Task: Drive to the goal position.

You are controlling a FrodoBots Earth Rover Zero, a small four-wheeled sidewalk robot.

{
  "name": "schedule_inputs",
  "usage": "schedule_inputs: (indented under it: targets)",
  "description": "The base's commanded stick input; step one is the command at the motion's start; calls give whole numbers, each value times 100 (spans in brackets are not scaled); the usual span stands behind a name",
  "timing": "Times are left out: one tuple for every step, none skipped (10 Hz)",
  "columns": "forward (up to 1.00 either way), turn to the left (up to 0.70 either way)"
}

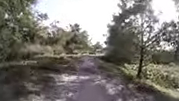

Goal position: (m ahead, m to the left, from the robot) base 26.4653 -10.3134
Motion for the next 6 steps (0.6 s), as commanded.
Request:
schedule_inputs:
  targets:
    - [85,0]
    - [85,0]
    - [85,0]
    - [85,0]
    - [85,0]
    - [85,0]
